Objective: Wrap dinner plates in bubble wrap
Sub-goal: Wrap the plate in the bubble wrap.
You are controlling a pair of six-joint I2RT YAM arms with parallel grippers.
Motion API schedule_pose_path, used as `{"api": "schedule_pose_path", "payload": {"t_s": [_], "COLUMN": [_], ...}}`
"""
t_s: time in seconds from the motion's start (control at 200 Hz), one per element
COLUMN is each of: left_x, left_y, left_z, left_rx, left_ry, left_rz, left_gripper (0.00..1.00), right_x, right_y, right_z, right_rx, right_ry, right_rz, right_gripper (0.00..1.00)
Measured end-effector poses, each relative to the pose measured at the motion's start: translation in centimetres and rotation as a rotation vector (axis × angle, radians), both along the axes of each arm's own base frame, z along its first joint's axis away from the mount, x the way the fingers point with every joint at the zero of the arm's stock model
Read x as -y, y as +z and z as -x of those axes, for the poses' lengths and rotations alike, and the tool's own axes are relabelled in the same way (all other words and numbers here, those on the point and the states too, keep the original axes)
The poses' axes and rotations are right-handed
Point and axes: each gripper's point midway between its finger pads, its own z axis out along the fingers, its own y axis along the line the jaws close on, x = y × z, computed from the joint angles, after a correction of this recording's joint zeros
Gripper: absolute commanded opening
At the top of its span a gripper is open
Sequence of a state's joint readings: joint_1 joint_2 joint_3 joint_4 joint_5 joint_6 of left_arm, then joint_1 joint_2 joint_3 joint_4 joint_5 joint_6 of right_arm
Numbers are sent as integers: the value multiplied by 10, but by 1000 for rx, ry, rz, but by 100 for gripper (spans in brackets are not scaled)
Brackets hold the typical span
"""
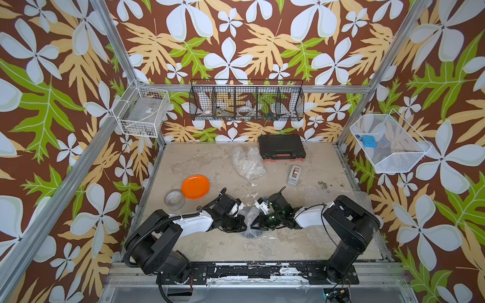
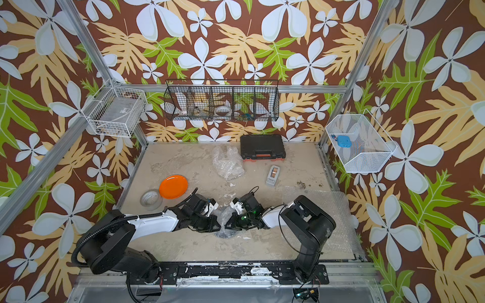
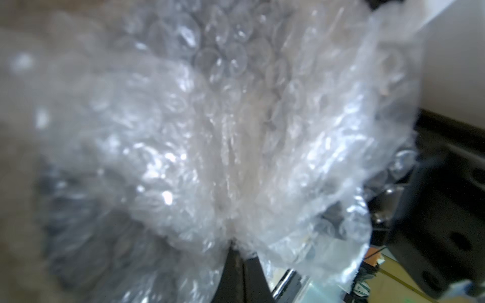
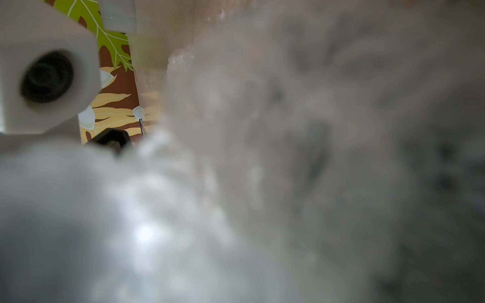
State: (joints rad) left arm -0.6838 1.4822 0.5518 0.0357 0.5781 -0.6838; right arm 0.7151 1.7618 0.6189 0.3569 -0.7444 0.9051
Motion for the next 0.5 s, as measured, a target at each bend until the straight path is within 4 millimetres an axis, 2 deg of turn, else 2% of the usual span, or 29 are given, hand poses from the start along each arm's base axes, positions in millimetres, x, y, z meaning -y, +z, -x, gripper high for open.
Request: {"api": "schedule_pose_path", "payload": {"t_s": [0.065, 0.195, 0.245, 0.33, 0.44, 0.5], "left_x": [6, 22, 25, 24, 14, 13], "left_y": [11, 48, 53, 42, 8, -1], "left_z": [-1, -16, -18, -14, -3, 1], "left_rx": [1, 78, 91, 52, -29, -48], "left_ry": [7, 1, 4, 10, 18, 13], "left_rz": [47, 131, 148, 142, 76, 68], "left_gripper": [0, 0, 0, 0, 0, 0], "right_x": [0, -1, -1, -1, -1, 1], "right_y": [0, 1, 1, 2, 5, 4], "right_z": [1, 1, 1, 1, 1, 1], "right_rx": [0, 3, 4, 1, 1, -2], "right_ry": [4, 1, 3, 1, 0, -6], "right_rz": [-8, -15, -18, -18, -12, 6], "right_gripper": [0, 0, 0, 0, 0, 5]}}
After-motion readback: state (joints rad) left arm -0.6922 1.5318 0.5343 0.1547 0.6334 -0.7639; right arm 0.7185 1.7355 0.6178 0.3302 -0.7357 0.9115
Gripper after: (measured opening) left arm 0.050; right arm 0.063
